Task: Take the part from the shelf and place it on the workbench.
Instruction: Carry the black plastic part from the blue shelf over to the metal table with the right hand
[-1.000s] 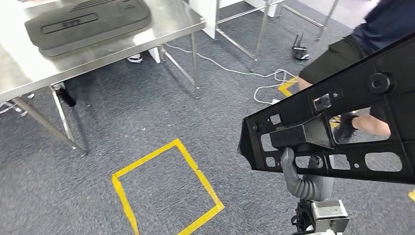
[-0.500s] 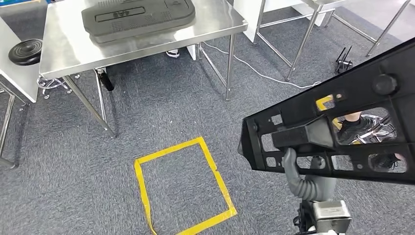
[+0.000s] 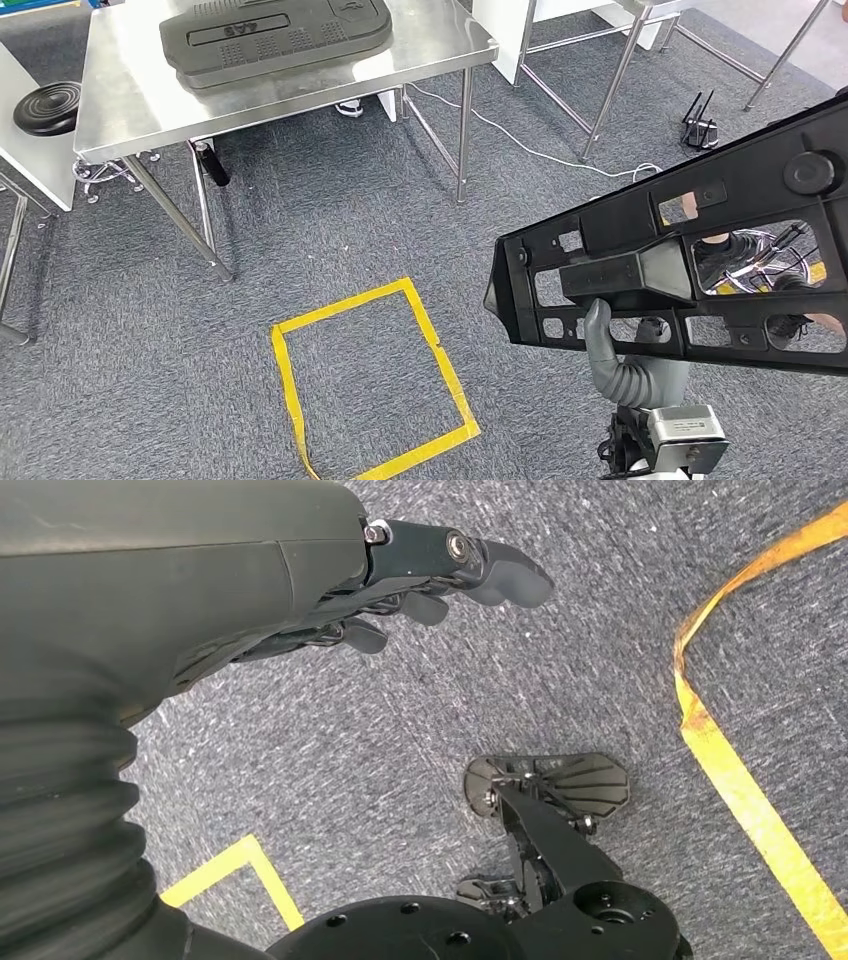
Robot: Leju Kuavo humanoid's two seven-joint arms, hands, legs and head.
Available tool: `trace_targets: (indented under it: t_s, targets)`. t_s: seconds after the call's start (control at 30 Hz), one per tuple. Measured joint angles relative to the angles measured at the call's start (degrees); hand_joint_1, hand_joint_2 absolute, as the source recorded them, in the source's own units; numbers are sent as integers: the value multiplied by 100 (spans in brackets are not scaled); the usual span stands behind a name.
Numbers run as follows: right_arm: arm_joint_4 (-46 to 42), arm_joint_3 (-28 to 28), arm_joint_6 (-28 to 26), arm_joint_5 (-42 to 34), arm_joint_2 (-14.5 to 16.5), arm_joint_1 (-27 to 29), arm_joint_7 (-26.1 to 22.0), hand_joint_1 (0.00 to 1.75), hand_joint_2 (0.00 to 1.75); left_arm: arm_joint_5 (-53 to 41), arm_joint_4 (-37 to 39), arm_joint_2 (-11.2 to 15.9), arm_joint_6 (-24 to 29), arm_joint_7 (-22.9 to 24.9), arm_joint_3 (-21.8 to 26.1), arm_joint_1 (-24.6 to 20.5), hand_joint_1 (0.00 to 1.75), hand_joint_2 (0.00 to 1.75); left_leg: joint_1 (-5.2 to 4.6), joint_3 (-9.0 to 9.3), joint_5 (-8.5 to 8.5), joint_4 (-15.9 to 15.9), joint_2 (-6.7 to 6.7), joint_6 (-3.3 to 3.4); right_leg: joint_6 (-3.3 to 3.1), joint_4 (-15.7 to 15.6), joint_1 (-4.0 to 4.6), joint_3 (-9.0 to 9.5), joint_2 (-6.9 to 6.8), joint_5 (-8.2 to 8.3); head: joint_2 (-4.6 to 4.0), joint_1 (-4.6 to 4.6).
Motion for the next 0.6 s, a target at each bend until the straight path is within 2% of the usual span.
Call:
trace_targets:
  t_s: [0.27,0.4,0.47,0.53,0.6]
  targets:
    - [0,0,-1,-7,2,0,0,150,175,-45,0,5,-60,-16,9,-24,0,175,-48,-32,-8,25,1,10,9,-7,-54,-50,0,1,0,0]
    - [1,3,-1,-5,8,3,0,150,175,-63,0,22,-94,-5,9,-29,0,175,-70,-74,-37,91,11,123,77,-27,-92,-19,9,9,0,-3]
    - [-2,6,-1,1,9,5,0,150,175,-68,0,23,-107,32,9,-32,0,175,-61,-20,-25,9,29,181,110,-45,-80,-22,-2,0,0,0]
    - [-4,9,-1,11,9,-7,1,150,175,-72,0,17,-116,69,10,-32,0,175,-18,79,5,-123,64,237,114,177,-54,-124,-96,-134,0,7]
    - [-2,13,-1,19,9,-21,3,150,175,-75,0,13,-128,85,16,-34,0,175,11,121,3,-172,105,269,85,831,-57,-453,-194,-455,0,12]
